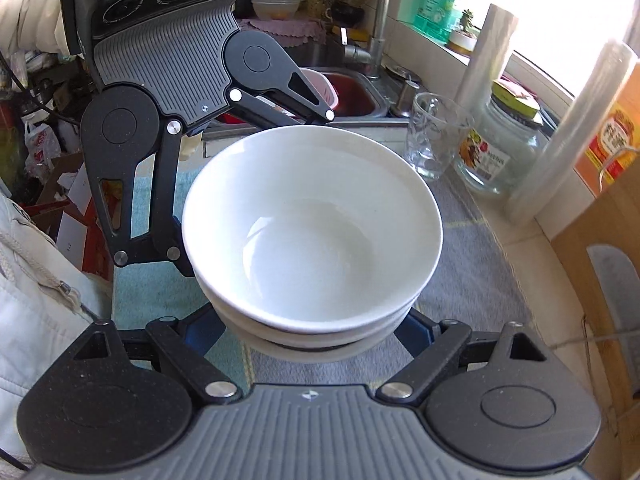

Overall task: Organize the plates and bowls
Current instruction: 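Lower the bowl stack onto the fruit-print plates with both tools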

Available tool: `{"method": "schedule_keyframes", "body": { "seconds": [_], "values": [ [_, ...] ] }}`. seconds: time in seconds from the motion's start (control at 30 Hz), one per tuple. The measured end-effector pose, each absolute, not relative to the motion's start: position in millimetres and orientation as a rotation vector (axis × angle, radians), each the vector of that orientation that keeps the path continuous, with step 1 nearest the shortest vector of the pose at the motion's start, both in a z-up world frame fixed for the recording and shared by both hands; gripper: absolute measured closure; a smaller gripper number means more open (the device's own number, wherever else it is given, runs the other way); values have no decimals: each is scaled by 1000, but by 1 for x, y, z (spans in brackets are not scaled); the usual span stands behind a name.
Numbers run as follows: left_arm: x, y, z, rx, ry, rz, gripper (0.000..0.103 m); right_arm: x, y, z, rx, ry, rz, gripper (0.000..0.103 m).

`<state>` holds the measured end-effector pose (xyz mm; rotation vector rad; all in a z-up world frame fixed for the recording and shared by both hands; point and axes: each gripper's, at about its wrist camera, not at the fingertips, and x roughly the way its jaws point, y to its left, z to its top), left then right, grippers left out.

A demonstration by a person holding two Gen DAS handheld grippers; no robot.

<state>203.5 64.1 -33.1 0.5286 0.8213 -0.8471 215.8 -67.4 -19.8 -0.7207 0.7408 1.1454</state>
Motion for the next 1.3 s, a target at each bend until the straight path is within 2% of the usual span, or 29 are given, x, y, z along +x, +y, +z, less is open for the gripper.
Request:
{"method": "schedule_keyframes", "body": {
  "seconds": [0.47, 1.13, 1.3],
  "values": [
    [226, 130, -57, 487, 871, -749, 22, 258, 19, -50, -774, 762, 1211, 10],
    [229, 134, -60, 477, 842, -753, 22, 276, 21, -57, -699, 847, 1180, 10],
    [221, 135, -61, 488, 815, -731, 21, 270, 23, -58, -699, 837, 1140, 7]
  ]
}}
